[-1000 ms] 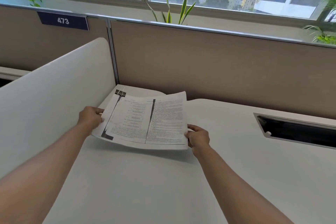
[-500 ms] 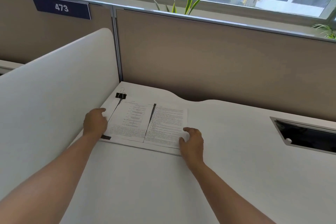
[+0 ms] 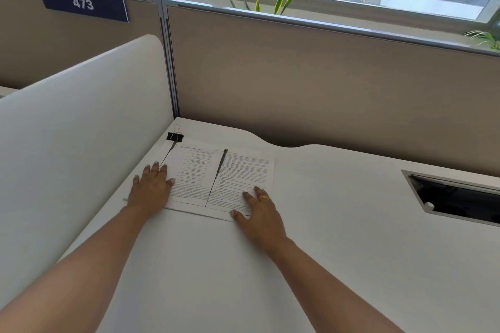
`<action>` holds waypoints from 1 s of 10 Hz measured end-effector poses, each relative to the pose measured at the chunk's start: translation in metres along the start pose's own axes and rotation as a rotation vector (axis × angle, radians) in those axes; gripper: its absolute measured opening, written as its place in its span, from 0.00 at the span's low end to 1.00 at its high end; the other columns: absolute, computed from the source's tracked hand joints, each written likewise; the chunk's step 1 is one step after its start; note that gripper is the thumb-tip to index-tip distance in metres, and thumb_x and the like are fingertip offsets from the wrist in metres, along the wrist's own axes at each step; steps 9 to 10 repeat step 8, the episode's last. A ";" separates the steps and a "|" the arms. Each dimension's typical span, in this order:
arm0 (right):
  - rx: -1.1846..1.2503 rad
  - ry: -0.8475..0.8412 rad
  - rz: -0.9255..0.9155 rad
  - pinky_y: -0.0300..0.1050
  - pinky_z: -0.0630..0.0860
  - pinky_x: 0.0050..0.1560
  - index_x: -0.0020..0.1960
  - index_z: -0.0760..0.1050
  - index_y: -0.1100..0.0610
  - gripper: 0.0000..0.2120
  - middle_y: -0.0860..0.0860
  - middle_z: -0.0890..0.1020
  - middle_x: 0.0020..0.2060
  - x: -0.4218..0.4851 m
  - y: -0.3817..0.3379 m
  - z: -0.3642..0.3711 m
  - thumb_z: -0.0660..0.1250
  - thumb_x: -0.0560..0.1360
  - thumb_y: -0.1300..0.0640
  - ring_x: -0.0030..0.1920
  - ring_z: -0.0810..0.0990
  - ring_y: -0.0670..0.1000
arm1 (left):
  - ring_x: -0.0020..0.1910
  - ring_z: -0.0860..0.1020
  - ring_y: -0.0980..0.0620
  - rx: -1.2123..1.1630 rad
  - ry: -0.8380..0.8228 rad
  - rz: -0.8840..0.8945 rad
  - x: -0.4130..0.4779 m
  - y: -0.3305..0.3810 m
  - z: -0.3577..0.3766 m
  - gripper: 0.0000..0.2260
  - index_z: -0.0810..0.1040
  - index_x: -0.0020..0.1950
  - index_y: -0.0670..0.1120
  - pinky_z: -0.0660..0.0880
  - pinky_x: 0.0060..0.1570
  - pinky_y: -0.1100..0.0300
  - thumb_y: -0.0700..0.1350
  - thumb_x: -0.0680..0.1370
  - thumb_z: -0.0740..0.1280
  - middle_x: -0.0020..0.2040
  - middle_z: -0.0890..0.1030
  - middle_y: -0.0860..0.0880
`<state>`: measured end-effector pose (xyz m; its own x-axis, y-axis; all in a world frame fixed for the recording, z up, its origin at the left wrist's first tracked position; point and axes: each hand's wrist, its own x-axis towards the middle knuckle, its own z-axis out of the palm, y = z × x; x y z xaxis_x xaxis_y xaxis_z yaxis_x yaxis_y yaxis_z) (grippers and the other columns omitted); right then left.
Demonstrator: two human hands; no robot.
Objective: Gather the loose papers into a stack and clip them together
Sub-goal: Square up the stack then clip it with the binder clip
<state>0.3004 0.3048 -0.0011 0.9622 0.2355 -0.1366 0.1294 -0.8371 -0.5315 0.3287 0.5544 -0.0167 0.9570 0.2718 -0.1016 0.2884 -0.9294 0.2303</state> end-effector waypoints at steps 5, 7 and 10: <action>-0.106 -0.018 -0.040 0.47 0.47 0.75 0.75 0.55 0.54 0.29 0.54 0.51 0.76 0.008 -0.009 0.003 0.55 0.78 0.42 0.76 0.47 0.52 | 0.76 0.49 0.44 0.011 0.007 -0.022 0.000 0.000 -0.002 0.24 0.53 0.76 0.42 0.48 0.73 0.46 0.50 0.82 0.47 0.77 0.52 0.42; -0.152 0.002 -0.086 0.48 0.43 0.75 0.76 0.49 0.53 0.53 0.54 0.50 0.77 -0.011 -0.001 -0.005 0.26 0.58 0.28 0.77 0.45 0.51 | 0.77 0.48 0.46 0.043 0.020 0.003 -0.024 0.019 -0.001 0.24 0.52 0.76 0.41 0.47 0.73 0.48 0.50 0.82 0.47 0.78 0.52 0.43; -0.229 0.046 -0.126 0.48 0.42 0.75 0.76 0.47 0.54 0.62 0.53 0.48 0.77 -0.020 0.010 -0.012 0.17 0.50 0.28 0.77 0.44 0.51 | 0.77 0.47 0.46 0.069 0.049 0.029 -0.040 0.036 -0.001 0.24 0.51 0.76 0.41 0.46 0.73 0.49 0.50 0.82 0.46 0.78 0.51 0.43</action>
